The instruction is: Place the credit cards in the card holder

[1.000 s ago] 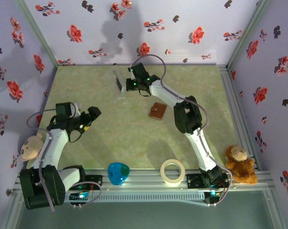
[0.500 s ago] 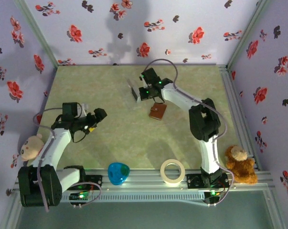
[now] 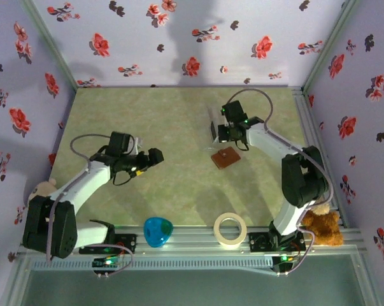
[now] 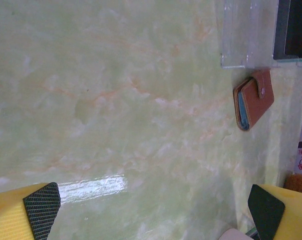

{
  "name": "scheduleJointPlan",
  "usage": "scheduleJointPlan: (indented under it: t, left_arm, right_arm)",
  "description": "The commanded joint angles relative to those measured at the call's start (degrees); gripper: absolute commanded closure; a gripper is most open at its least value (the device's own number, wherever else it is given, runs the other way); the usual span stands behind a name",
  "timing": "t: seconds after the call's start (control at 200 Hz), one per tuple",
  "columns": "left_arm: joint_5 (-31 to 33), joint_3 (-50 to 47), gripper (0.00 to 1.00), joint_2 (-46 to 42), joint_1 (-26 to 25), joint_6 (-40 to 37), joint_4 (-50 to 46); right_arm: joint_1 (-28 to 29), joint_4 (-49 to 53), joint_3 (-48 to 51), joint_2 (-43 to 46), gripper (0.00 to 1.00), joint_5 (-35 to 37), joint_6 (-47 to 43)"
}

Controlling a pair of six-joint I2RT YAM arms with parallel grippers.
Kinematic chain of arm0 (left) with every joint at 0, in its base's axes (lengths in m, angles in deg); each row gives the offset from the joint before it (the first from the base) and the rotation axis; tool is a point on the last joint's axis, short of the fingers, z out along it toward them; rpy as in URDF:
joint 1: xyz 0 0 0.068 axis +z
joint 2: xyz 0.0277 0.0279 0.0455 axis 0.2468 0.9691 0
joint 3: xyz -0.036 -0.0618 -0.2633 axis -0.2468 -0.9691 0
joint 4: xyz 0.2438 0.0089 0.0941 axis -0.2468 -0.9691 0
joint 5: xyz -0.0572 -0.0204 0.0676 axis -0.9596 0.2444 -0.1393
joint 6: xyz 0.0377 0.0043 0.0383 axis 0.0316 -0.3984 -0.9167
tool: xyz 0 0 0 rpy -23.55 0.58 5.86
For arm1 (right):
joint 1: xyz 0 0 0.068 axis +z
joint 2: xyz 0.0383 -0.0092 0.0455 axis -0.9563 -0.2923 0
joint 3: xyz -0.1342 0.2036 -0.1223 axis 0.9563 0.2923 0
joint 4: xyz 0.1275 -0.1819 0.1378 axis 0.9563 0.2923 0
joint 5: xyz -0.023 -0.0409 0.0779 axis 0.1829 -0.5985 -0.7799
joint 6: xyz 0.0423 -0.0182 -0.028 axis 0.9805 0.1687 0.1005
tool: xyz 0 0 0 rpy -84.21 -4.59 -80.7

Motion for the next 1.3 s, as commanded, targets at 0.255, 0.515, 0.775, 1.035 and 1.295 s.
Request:
scheduleJointPlan:
  t: [0.255, 0.515, 0.775, 1.035, 1.295]
  left_arm:
    - [0.59, 0.82, 0.00, -1.02, -1.96, 0.63, 0.59]
    - [0.40, -1.77, 0.00, -2.19, -6.40, 3.49, 2.87]
    - [-0.74, -1.77, 0.00, 0.37, -7.07, 4.14, 5.27]
    - [-1.01, -1.57, 0.00, 0.10, -7.00, 4.10, 4.64]
    - [0.83, -2.45, 0.00, -1.20, -6.76, 4.37, 3.29]
  right_arm:
    - [-3.90, 0.56, 6.68, 11.10, 0.50, -0.72, 1.08]
    - [-12.75, -9.70, 20.72, 10.94, 0.29, -20.93, 2.83]
    - [-12.67, -12.51, 19.42, 2.84, 0.30, -25.82, 2.65]
    - [-5.24, -14.99, 23.98, 4.25, 0.31, -35.05, 5.41]
    - [12.89, -22.57, 25.04, 9.29, 0.29, -42.42, 12.77]
